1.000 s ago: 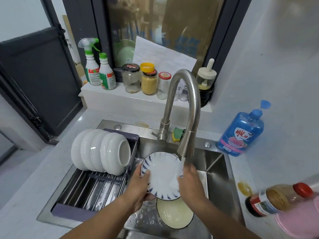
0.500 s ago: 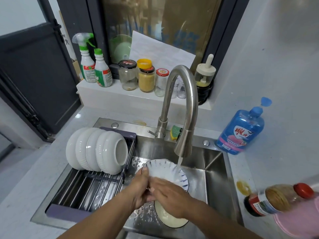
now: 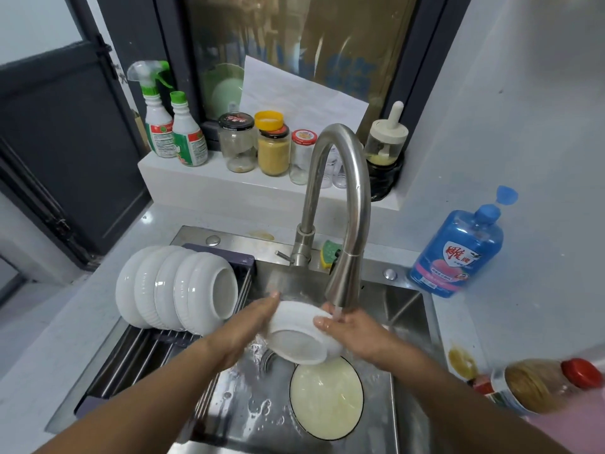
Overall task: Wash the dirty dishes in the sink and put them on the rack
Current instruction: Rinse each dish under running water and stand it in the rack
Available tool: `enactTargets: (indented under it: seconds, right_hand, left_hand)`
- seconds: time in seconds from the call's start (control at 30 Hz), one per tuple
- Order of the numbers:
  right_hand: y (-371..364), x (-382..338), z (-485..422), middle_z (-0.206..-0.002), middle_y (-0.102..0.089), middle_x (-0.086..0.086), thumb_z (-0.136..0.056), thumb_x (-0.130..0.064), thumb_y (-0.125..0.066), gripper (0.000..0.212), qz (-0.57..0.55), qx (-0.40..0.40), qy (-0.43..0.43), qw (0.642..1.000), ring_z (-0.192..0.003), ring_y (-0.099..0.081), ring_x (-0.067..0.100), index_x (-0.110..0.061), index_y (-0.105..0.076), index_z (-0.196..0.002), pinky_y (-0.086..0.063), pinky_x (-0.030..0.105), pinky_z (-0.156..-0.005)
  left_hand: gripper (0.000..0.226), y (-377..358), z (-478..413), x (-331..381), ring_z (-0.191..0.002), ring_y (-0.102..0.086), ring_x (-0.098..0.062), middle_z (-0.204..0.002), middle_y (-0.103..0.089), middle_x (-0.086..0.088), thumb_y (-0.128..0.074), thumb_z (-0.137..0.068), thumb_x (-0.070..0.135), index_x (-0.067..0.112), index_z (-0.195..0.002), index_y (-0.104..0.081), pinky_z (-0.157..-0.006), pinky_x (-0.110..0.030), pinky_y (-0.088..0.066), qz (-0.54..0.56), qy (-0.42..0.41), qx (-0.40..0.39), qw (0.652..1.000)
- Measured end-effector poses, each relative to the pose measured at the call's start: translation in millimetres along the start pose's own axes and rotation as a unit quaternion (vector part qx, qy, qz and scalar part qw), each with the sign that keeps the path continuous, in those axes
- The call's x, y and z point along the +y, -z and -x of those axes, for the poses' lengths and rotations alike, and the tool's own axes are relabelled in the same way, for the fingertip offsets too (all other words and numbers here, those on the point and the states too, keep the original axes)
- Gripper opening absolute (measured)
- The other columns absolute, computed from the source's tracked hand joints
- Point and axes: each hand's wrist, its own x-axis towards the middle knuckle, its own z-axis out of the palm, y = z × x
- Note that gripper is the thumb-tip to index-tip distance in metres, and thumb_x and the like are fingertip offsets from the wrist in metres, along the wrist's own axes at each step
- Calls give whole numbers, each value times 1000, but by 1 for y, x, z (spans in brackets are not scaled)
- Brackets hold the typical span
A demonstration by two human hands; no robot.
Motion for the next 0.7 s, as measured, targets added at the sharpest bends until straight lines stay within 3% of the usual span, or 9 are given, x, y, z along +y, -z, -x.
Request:
enactTargets:
  seconds: [0.07, 0.17, 0.23, 0.33, 0.43, 0.5, 0.57, 0.63, 0.7]
  right_hand:
    - [3, 0, -5, -114, -73, 1, -95, -36, -70, 10, -52, 41, -35, 997, -105, -69, 13, -27, -69, -99, -53, 40, -103]
    - [-4, -4, -9, -112, -70, -6, -89, -51, -71, 20, -74, 69, -70, 992, -107, -66, 16, -33, -64, -95, -50, 44, -106]
    - [-13, -9, -11, -115, -62, -6, -87, -60, -68, 32, -70, 115, -87, 987, -106, -60, 17, -31, -60, -98, -46, 32, -101]
    - [-28, -10, -20, -127, -57, 0, -92, -67, -55, 52, -26, 174, -129, 976, -118, -57, 25, -27, -56, -125, -41, 26, -93]
    - [-50, -8, -34, -147, -52, 4, -106, -54, -33, 55, 49, 131, -86, 986, -132, -49, 21, -19, -48, -146, -34, 31, -105]
    - [-64, -12, -35, -142, -54, 2, -110, -39, -27, 44, 120, 145, -40, 981, -127, -48, 17, -19, -49, -143, -32, 33, -108]
    - [-72, -15, -33, -139, -52, -4, -111, -37, -26, 41, 120, 163, -34, 979, -122, -45, 12, -25, -53, -139, -31, 32, -107]
    - [-75, -15, -31, -156, -38, -10, -110, -43, -23, 44, 149, 132, -41, 979, -138, -35, 9, -36, -48, -145, -27, 37, -113]
    - [-71, -14, -32, -166, -18, -14, -110, -46, -18, 47, 210, 82, -69, 972, -153, -14, 10, -41, -30, -155, -14, 47, -123]
  left_hand:
    - [32, 9, 5, -4, -97, -71, -11, -116, -74, -6, -61, -99, 33, 17, -127, -62, -76, -22, -56, 5, -39, -26, 999]
    - [32, 14, 5, -12, -96, -73, -18, -108, -76, -10, -71, -92, 12, 6, -122, -61, -75, -27, -58, 29, -42, -51, 997]
    - [29, 10, 5, -15, -97, -73, -25, -106, -76, -11, -73, -90, 13, 6, -116, -60, -82, -38, -60, 36, -26, -68, 997]
    - [43, -5, 4, -22, -108, -70, -33, -116, -73, -16, -78, -87, 22, 8, -121, -55, -89, -50, -57, 89, 9, -85, 992]
    - [43, -28, 5, -21, -105, -71, -33, -114, -73, -17, -72, -92, 24, 6, -125, -52, -77, -44, -60, 174, 36, -70, 981]
    - [34, -38, 4, -19, -95, -73, -31, -111, -74, -19, -64, -99, 21, 5, -127, -52, -72, -44, -60, 238, 46, -39, 969]
    - [36, -40, 3, -18, -90, -74, -32, -110, -73, -22, -59, -102, 20, 1, -132, -54, -68, -46, -61, 300, 54, 1, 952]
    - [35, -39, 3, -18, -88, -74, -35, -108, -74, -24, -57, -103, 20, -1, -131, -55, -66, -48, -61, 335, 61, 32, 940]
    - [32, -38, 5, -20, -86, -74, -37, -104, -74, -25, -57, -103, 19, -1, -127, -56, -61, -49, -61, 346, 66, 60, 934]
